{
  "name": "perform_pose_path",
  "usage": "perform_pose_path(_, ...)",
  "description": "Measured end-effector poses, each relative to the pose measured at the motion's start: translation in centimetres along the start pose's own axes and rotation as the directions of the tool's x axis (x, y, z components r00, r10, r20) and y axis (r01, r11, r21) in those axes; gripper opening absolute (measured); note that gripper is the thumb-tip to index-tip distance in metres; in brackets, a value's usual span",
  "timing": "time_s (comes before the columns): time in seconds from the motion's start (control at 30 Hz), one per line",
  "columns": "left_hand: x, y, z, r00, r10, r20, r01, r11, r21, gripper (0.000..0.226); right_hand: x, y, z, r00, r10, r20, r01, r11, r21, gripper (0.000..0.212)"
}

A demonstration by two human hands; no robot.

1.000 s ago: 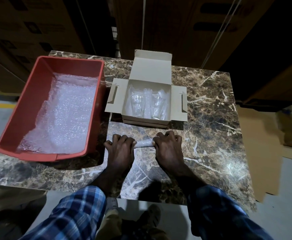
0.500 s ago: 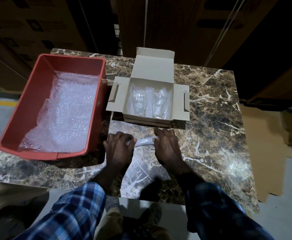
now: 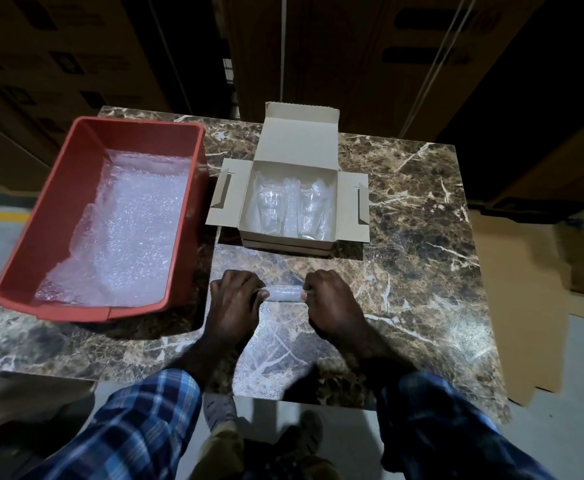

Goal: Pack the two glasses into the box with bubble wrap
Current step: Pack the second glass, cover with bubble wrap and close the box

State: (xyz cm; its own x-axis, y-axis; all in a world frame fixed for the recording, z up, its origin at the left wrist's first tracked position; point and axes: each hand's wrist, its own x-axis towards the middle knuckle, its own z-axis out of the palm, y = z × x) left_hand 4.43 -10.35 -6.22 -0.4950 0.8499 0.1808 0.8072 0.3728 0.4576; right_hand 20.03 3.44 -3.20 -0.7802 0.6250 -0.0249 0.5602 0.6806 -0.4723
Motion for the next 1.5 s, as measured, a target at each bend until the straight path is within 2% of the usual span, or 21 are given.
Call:
perform_pose_path(0.1, -0.2, -0.5, -0.3, 0.995, 0.089, 0.054, -0.086, 0.995, -0.051, 0.022, -1.4, 0.1, 0.7, 0.997, -0.066, -0.042, 0.066, 0.998, -0.016, 0.023)
perform_pose_path(0.2, -0.3, -1.1, -0.4, 0.991, 0.113, 0.076, -0.105, 0.989, -0.105, 0.014, -1.7, 0.3, 1.1, 0.995, -0.078, -0.056, 0.077, 0.997, -0.015, 0.026)
perform_pose_path(0.3, -0.1, -0.7, -0.5, 0.994, 0.086, 0.070, -0.078, 0.991, -0.111, 0.008, -1.8, 0.6, 1.4, 0.993, -0.115, -0.040, 0.113, 0.992, -0.052, 0.016)
perform_pose_path(0.37, 0.1, -0.3, -0.6, 0.996, 0.066, 0.066, -0.059, 0.993, -0.102, 0.012, -1.7, 0.8, 1.1, 0.990, -0.143, -0.007, 0.143, 0.989, -0.032, 0.013)
perform_pose_path(0.5, 0.0, 0.2, -0.6, 0.996, 0.066, 0.064, -0.061, 0.995, -0.079, 0.026, -1.7, 0.7, 0.2, 0.989, -0.147, 0.036, 0.146, 0.989, 0.024, 0.021)
perform_pose_path(0.6, -0.5, 0.5, -0.5, 0.996, 0.069, 0.051, -0.065, 0.995, -0.074, 0.028, -2.3, 0.4, 0.3, 0.995, -0.102, 0.019, 0.103, 0.995, -0.014, 0.028)
perform_pose_path(0.67, -1.0, 0.6, -0.5, 0.997, 0.067, 0.026, -0.065, 0.995, -0.079, 0.029, -3.0, 0.3, 0.7, 0.991, -0.135, 0.009, 0.135, 0.990, -0.040, 0.032)
perform_pose_path(0.87, -1.3, 1.0, -0.7, 0.999, 0.040, 0.027, -0.037, 0.993, -0.111, 0.035, -3.7, -0.1, 0.9, 0.987, -0.156, -0.046, 0.155, 0.987, -0.032, 0.030)
perform_pose_path(0.93, -1.2, 1.0, -0.7, 0.998, 0.026, 0.050, -0.021, 0.995, -0.100, 0.032, -3.5, -0.4, 0.7, 0.982, -0.190, -0.017, 0.189, 0.981, -0.039, 0.028)
perform_pose_path(1.03, -0.8, 1.2, -0.8, 0.999, -0.010, 0.053, 0.015, 0.995, -0.095, 0.028, -2.8, -1.0, 0.4, 0.969, -0.238, 0.064, 0.243, 0.967, -0.074, 0.044)
perform_pose_path(1.17, -0.4, 1.1, -0.8, 0.999, 0.013, 0.052, -0.008, 0.995, -0.099, 0.023, -3.4, -0.5, 1.0, 0.951, -0.300, 0.079, 0.310, 0.936, -0.169, 0.019)
perform_pose_path(1.23, -0.2, 0.8, -0.8, 0.997, 0.012, 0.076, -0.003, 0.993, -0.117, 0.021, -3.8, -0.3, 1.3, 0.943, -0.324, 0.068, 0.331, 0.923, -0.193, 0.014)
perform_pose_path(1.3, 0.0, 0.6, -0.9, 0.994, 0.005, 0.109, 0.011, 0.989, -0.148, 0.020, -3.4, -0.8, 1.2, 0.958, -0.281, 0.059, 0.287, 0.941, -0.176, 0.009)
perform_pose_path(1.43, 0.4, 0.3, -1.1, 0.996, -0.016, 0.085, 0.032, 0.981, -0.193, 0.015, -1.5, -2.0, -0.2, 0.994, -0.062, 0.091, 0.066, 0.997, -0.038, 0.010)
perform_pose_path(1.5, 0.6, -0.5, -1.0, 0.993, -0.101, 0.055, 0.110, 0.976, -0.186, 0.029, -1.3, -2.0, -1.3, 0.999, 0.029, 0.029, -0.030, 0.999, 0.041, 0.008)
